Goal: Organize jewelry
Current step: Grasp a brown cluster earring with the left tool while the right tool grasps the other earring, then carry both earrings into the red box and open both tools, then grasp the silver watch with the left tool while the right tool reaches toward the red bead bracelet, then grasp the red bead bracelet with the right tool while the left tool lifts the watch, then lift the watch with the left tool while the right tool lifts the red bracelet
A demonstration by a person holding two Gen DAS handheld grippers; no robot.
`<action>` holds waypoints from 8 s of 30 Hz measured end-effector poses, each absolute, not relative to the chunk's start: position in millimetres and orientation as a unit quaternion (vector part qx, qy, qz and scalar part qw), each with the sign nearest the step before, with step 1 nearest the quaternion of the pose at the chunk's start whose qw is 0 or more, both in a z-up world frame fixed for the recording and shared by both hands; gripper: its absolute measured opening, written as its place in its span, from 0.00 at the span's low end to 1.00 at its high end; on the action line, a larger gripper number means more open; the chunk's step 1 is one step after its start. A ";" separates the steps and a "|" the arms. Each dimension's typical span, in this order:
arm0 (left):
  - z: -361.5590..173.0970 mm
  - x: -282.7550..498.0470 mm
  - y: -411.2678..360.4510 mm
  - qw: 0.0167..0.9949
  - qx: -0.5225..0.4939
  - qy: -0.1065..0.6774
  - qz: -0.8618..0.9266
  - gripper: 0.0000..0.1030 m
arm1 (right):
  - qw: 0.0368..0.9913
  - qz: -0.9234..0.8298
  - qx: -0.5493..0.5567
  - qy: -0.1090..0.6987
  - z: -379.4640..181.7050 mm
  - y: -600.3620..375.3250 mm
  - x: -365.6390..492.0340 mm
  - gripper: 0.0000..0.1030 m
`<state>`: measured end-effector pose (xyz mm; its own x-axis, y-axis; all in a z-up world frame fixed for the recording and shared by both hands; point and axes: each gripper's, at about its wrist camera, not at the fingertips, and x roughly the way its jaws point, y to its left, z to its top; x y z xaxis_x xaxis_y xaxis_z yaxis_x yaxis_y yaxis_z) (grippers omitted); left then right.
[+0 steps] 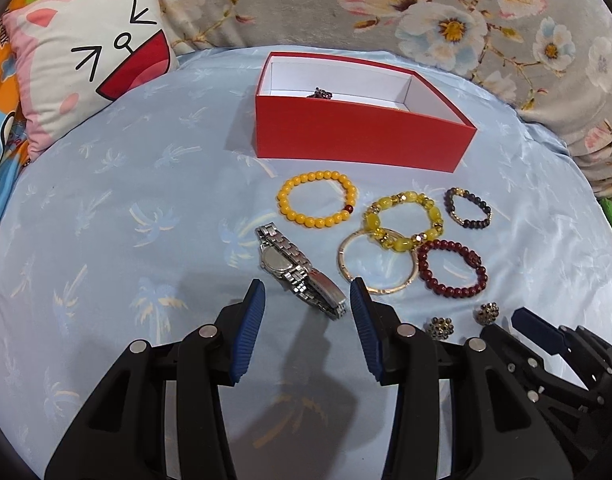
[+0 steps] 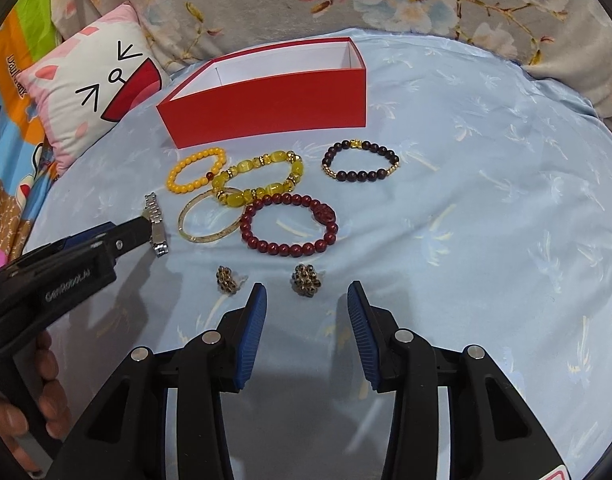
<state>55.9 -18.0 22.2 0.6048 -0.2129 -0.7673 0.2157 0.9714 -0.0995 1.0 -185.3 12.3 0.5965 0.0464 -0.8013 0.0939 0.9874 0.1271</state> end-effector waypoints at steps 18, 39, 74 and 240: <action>16.4 43.2 -28.8 0.888 0.008 0.435 -0.147 0.41 | 0.890 -0.033 0.072 0.449 4.6 -187.4 8.2 0.15; 1.8 33.5 -83.3 0.877 0.044 0.430 -0.211 0.36 | 0.887 -0.043 0.112 0.445 14.1 -212.6 -3.9 0.15; 110.4 163.7 -50.1 0.927 0.018 0.340 -0.159 0.18 | 0.924 0.014 0.112 0.365 110.6 -218.5 118.5 0.15; 14.7 73.0 -4.6 0.875 -0.039 0.457 -0.154 0.29 | 0.898 0.000 0.121 0.423 42.6 -207.3 24.2 0.09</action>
